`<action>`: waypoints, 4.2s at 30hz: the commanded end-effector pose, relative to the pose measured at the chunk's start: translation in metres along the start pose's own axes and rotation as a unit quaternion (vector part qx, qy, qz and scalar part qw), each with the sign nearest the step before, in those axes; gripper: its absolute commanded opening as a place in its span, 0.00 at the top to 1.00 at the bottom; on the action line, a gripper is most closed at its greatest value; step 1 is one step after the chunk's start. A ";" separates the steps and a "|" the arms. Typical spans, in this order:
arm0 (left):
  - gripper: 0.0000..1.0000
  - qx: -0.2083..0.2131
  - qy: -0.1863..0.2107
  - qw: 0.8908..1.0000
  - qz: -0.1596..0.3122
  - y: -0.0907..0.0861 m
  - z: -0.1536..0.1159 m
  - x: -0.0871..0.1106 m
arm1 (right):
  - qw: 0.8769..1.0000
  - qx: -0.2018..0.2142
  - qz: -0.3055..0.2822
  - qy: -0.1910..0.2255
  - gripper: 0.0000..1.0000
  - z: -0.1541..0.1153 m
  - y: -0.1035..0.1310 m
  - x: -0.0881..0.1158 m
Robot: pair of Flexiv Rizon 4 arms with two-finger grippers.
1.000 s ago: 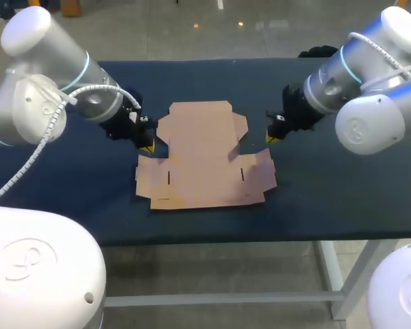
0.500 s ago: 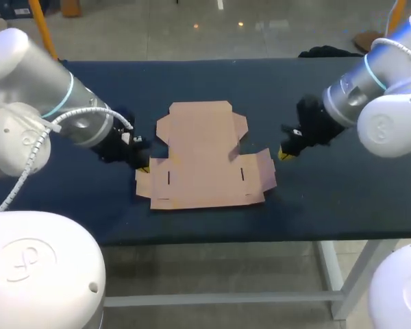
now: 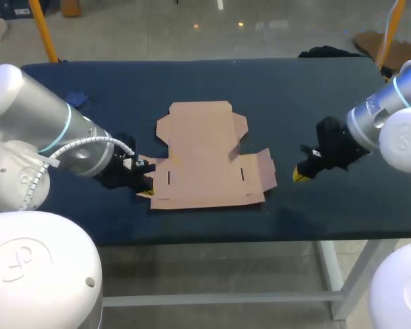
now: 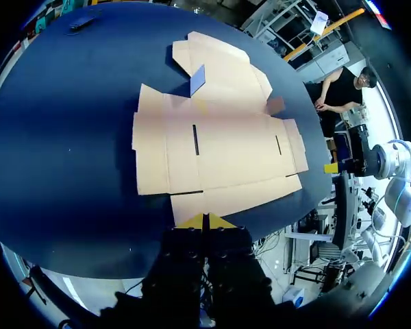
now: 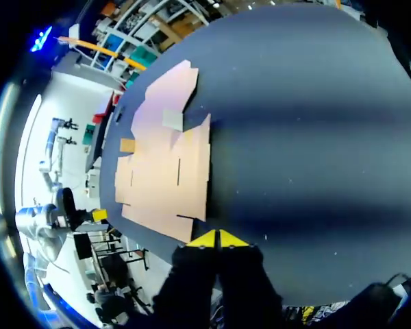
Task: Assemble the packaging by folding the flat box into shape, placing the metal phone stand inside, and closing the box properly
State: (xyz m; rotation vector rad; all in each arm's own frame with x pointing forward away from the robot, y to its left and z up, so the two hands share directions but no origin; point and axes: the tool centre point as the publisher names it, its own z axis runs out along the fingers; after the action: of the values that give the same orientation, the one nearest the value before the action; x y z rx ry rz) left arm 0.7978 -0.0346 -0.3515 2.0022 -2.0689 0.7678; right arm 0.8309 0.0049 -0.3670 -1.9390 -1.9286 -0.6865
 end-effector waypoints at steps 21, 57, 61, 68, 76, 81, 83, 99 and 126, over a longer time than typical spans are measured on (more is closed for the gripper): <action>1.00 -0.019 0.012 0.999 -0.039 0.026 -0.014 -0.024 | 0.999 -0.030 0.033 -0.017 1.00 -0.007 -0.031 -0.001; 1.00 -0.068 0.055 0.995 -0.046 0.013 0.021 -0.048 | 0.999 0.031 0.023 0.013 1.00 0.060 -0.043 0.022; 1.00 -0.070 0.058 0.995 -0.045 0.015 0.022 -0.049 | 0.999 0.033 0.026 0.014 1.00 0.066 -0.042 0.022; 1.00 -0.076 0.061 0.994 -0.044 0.016 0.025 -0.050 | 0.999 0.030 0.032 0.012 1.00 0.074 -0.040 0.025; 1.00 -0.082 0.064 0.994 -0.044 0.017 0.029 -0.050 | 0.999 0.023 0.035 0.016 1.00 0.079 -0.037 0.027; 1.00 -0.087 0.067 0.993 -0.045 0.017 0.032 -0.052 | 0.999 0.016 0.037 0.018 1.00 0.079 -0.036 0.028; 1.00 -0.088 0.067 0.993 -0.046 0.018 0.032 -0.052 | 0.999 0.014 0.037 0.020 1.00 0.079 -0.035 0.028; 1.00 -0.096 0.068 0.992 -0.048 0.016 0.036 -0.055 | 0.999 0.002 0.038 0.024 1.00 0.080 -0.029 0.028; 1.00 -0.121 0.079 0.989 -0.025 0.011 0.048 -0.036 | 0.999 -0.001 0.037 0.022 1.00 0.084 -0.024 0.030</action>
State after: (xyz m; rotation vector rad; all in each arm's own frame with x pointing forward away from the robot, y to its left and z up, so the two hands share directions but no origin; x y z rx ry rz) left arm 0.7996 -0.0235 -0.4122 1.7951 -1.9093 0.6216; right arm 0.8167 0.0775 -0.4245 -1.9726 -1.8208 -0.6989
